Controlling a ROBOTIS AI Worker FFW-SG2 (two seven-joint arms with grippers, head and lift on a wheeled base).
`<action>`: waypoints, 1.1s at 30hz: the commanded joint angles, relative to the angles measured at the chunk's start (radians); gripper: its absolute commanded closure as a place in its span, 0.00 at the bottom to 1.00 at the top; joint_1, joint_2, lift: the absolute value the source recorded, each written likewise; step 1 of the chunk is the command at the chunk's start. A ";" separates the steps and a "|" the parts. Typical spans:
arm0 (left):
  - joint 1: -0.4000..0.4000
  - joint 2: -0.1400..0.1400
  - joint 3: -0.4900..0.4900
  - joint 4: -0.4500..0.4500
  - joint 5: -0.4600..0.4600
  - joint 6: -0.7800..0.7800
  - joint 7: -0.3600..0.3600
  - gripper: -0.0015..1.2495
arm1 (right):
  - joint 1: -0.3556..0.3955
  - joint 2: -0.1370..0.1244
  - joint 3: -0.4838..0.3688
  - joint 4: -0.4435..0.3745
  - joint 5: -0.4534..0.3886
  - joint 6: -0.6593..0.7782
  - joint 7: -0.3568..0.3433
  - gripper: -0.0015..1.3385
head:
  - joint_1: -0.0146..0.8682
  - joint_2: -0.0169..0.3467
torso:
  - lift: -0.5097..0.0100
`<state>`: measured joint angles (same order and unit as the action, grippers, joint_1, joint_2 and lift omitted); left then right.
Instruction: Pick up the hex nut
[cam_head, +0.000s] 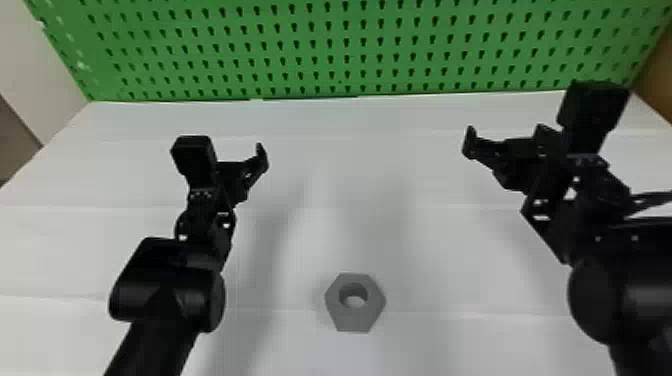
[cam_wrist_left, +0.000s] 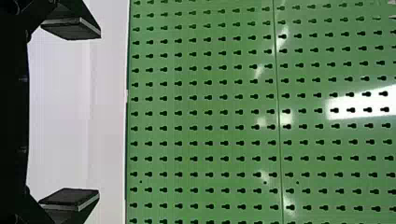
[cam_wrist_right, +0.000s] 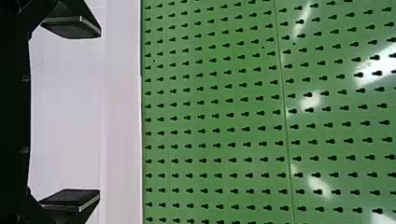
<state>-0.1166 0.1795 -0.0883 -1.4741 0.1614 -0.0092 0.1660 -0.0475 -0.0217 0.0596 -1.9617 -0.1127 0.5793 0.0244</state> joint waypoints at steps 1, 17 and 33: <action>0.000 0.000 0.001 0.000 -0.002 0.000 0.000 0.07 | -0.041 -0.003 0.003 -0.069 -0.018 0.198 0.000 0.07 | 0.91 0.46 | 0.82; 0.000 0.000 0.005 0.000 -0.005 0.000 0.000 0.07 | -0.193 -0.037 0.022 -0.132 -0.128 0.691 0.005 0.07 | 0.91 0.46 | 0.82; -0.006 0.000 0.004 0.000 -0.010 0.000 0.000 0.07 | -0.341 -0.049 0.088 -0.120 -0.166 0.993 0.005 0.07 | 0.91 0.46 | 0.82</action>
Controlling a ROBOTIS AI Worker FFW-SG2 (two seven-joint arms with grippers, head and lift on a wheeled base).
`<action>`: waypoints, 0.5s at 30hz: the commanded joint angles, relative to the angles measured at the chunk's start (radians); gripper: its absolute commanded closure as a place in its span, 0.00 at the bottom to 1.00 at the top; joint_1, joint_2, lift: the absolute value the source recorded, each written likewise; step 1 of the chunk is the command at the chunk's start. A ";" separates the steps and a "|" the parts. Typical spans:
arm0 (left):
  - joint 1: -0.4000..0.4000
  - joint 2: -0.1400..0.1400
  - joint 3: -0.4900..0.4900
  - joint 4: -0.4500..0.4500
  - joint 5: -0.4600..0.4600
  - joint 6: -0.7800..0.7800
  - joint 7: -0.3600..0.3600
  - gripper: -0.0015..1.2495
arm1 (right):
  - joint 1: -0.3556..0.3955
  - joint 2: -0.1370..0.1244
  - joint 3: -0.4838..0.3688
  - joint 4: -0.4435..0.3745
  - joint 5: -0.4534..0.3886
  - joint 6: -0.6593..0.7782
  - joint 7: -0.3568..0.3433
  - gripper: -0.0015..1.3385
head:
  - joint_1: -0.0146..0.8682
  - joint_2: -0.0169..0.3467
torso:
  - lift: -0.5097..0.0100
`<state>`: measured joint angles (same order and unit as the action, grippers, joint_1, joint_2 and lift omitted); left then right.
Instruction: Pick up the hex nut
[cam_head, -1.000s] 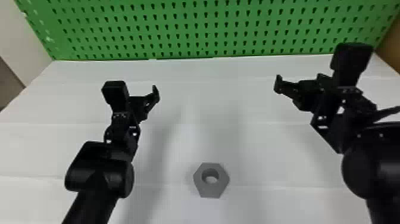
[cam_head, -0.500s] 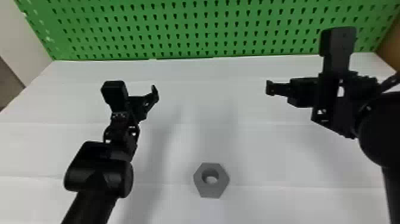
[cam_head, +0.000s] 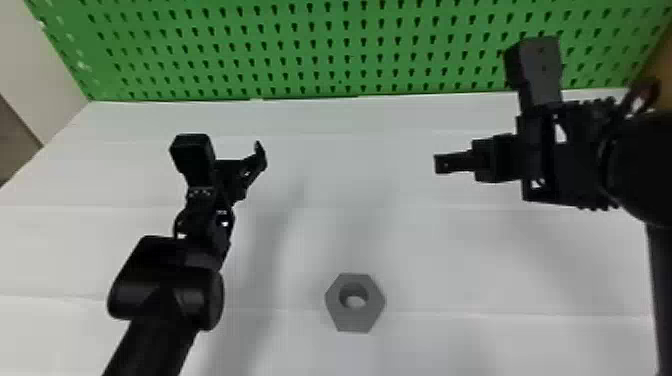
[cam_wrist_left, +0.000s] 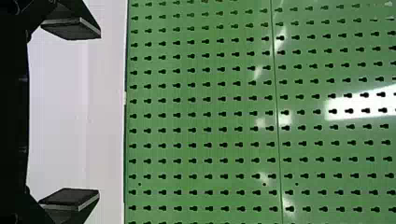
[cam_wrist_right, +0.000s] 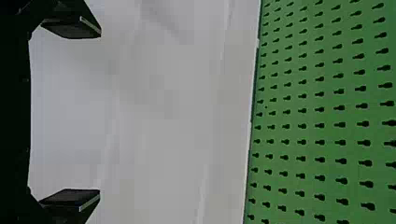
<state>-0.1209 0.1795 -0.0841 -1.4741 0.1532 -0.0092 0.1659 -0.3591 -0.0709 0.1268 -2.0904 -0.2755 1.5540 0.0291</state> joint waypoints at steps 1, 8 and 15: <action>-0.002 0.000 0.000 0.000 -0.001 0.000 0.000 0.07 | -0.034 0.002 0.020 0.012 -0.005 0.018 0.000 0.07 | 0.91 0.46 | 0.82; -0.003 0.000 0.000 0.000 -0.004 0.000 0.001 0.07 | -0.078 0.003 0.054 0.066 -0.041 0.018 0.000 0.07 | 0.91 0.46 | 0.82; -0.005 0.000 0.000 0.000 -0.006 0.000 0.001 0.07 | -0.098 0.006 0.093 0.139 -0.077 0.018 0.000 0.07 | 0.91 0.46 | 0.82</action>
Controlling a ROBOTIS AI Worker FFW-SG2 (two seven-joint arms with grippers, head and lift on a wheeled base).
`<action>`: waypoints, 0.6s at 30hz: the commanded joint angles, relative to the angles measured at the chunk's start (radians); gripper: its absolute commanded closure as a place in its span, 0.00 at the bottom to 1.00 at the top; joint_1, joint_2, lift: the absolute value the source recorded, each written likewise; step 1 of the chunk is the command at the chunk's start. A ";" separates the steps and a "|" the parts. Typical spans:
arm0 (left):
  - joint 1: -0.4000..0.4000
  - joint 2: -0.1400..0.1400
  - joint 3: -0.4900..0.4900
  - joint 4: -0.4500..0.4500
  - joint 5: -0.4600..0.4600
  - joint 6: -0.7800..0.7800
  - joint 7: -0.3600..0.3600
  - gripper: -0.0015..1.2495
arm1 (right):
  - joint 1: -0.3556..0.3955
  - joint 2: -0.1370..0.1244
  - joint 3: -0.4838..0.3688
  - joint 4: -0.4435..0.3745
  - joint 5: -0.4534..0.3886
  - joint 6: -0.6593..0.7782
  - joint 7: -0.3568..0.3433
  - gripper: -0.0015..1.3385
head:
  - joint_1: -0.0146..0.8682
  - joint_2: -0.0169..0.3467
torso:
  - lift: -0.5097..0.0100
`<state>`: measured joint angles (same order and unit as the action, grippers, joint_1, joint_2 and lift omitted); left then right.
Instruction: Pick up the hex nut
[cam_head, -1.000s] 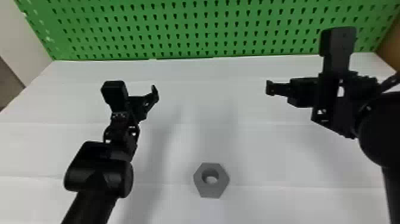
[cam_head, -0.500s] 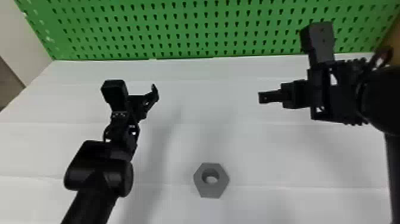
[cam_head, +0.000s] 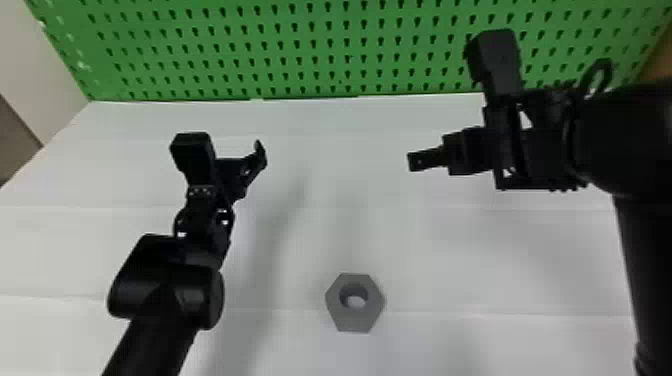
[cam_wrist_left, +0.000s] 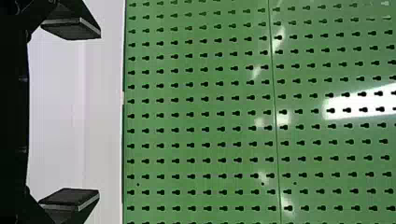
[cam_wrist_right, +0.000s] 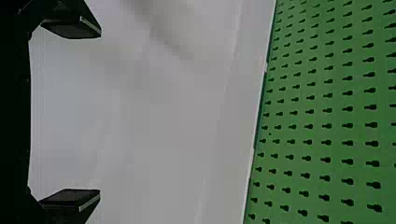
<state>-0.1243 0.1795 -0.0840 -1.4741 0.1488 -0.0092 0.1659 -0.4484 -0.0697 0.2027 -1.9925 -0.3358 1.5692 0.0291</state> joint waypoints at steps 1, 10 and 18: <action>-0.001 0.000 0.000 0.000 -0.002 0.000 0.000 0.07 | -0.012 0.005 0.023 0.049 -0.020 0.003 0.000 0.07 | 0.91 0.46 | 0.82; -0.006 0.000 0.006 0.002 -0.014 0.001 0.000 0.07 | -0.069 -0.009 0.103 0.141 -0.068 0.003 0.000 0.07 | 0.91 0.46 | 0.82; -0.011 0.000 0.013 0.002 -0.028 0.003 0.001 0.07 | -0.121 -0.015 0.190 0.244 -0.121 0.003 0.000 0.07 | 0.91 0.46 | 0.82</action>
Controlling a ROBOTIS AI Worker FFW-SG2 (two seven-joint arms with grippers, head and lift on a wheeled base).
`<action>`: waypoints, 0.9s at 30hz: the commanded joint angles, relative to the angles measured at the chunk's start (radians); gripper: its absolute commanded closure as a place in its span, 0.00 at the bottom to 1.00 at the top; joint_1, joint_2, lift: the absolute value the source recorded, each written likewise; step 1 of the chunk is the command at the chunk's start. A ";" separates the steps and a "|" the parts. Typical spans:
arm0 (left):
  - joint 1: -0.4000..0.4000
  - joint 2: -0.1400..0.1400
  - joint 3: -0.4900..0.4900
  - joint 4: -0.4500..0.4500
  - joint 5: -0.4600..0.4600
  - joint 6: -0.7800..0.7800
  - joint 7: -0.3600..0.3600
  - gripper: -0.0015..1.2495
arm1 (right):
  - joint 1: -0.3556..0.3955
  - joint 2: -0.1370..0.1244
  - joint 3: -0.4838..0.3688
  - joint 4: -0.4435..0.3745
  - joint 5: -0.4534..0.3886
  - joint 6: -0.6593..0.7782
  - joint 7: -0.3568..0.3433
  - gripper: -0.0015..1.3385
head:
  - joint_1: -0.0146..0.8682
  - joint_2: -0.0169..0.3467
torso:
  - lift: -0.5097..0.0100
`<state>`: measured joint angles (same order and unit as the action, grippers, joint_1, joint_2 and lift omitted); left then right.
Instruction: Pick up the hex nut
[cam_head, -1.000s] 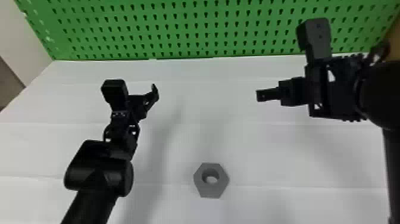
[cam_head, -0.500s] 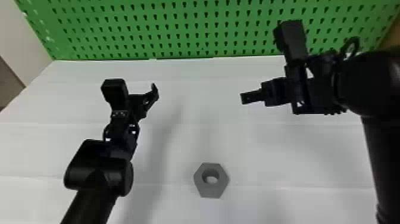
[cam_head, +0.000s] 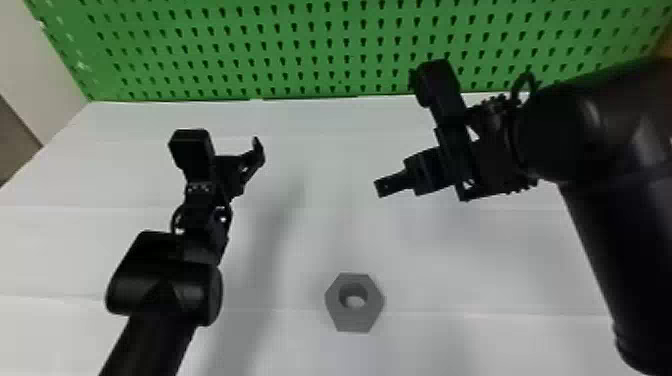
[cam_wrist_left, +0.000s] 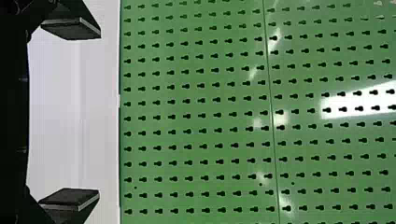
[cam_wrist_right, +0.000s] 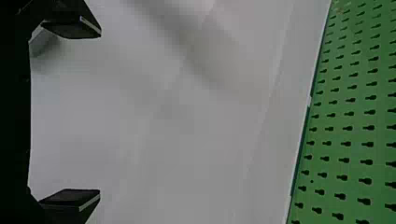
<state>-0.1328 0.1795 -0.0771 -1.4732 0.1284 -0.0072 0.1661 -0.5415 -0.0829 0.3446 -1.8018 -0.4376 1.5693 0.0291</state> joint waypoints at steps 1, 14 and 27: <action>-0.002 0.000 0.008 0.001 -0.009 0.001 0.000 0.07 | -0.034 -0.002 0.060 0.067 -0.021 0.003 0.000 0.07 | 0.91 0.46 | 0.82; -0.005 0.002 0.020 0.001 -0.027 0.006 0.000 0.07 | -0.092 -0.014 0.189 0.208 -0.107 0.003 -0.002 0.07 | 0.91 0.46 | 0.82; -0.016 0.002 0.022 0.002 -0.041 0.006 0.000 0.07 | -0.143 -0.028 0.309 0.299 -0.207 0.003 -0.002 0.07 | 0.91 0.46 | 0.82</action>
<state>-0.1447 0.1810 -0.0565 -1.4716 0.0896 -0.0015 0.1658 -0.6751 -0.1077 0.6206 -1.5218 -0.6229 1.5693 0.0275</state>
